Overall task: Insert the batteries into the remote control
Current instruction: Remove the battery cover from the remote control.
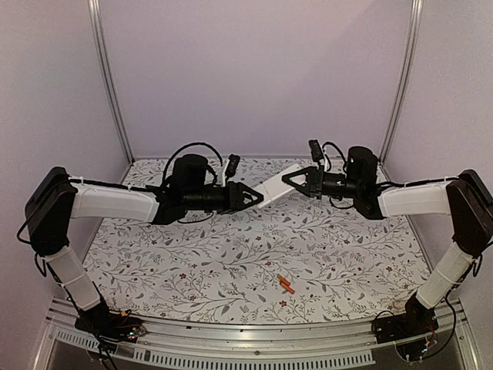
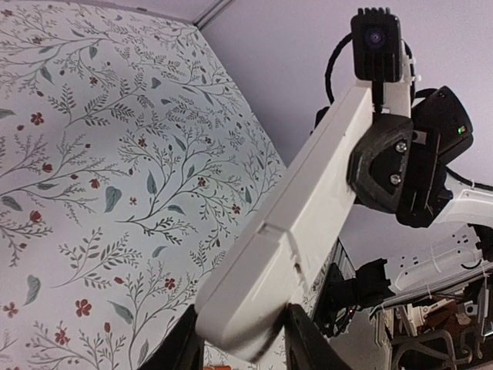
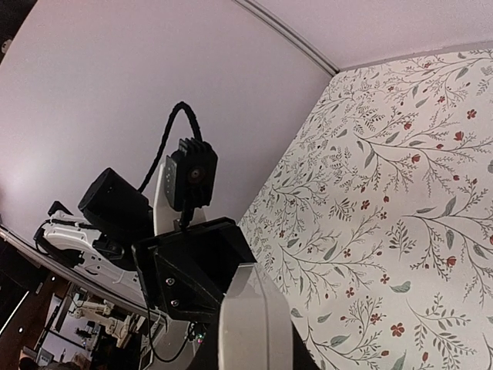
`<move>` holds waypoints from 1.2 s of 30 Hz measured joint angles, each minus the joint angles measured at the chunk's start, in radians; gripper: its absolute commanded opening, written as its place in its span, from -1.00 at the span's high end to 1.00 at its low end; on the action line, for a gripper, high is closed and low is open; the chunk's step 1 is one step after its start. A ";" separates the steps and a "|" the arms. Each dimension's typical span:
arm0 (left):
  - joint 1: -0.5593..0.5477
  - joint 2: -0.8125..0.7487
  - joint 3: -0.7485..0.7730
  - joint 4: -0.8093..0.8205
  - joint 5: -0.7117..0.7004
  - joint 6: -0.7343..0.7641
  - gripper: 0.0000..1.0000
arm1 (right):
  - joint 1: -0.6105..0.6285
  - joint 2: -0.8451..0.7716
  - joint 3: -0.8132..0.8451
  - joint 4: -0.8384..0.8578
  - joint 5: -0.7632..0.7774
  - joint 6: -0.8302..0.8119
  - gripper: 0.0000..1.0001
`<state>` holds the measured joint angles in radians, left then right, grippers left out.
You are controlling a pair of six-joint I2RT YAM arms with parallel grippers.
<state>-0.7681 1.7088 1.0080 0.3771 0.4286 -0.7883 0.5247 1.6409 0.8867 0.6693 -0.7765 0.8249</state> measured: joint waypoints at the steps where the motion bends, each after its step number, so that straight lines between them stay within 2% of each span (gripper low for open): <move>1: 0.000 0.000 0.000 -0.005 -0.003 0.003 0.34 | 0.000 -0.002 0.000 -0.011 0.006 -0.003 1.00; 5: 0.000 0.000 0.001 -0.029 -0.016 0.008 0.33 | 0.000 -0.023 0.000 -0.065 0.030 -0.034 1.00; 15: 0.000 -0.002 0.010 -0.061 -0.024 0.013 0.02 | 0.000 -0.063 0.000 -0.131 0.051 -0.090 1.00; 29: 0.001 -0.001 0.016 -0.003 0.023 -0.011 0.48 | 0.000 -0.063 0.004 -0.131 0.040 -0.089 1.00; 36: 0.003 -0.001 0.016 -0.003 0.028 -0.015 0.53 | 0.000 -0.063 0.016 -0.148 0.047 -0.105 1.00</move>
<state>-0.7647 1.7077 1.0237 0.3740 0.4564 -0.8032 0.5243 1.5776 0.9031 0.5213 -0.7292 0.7204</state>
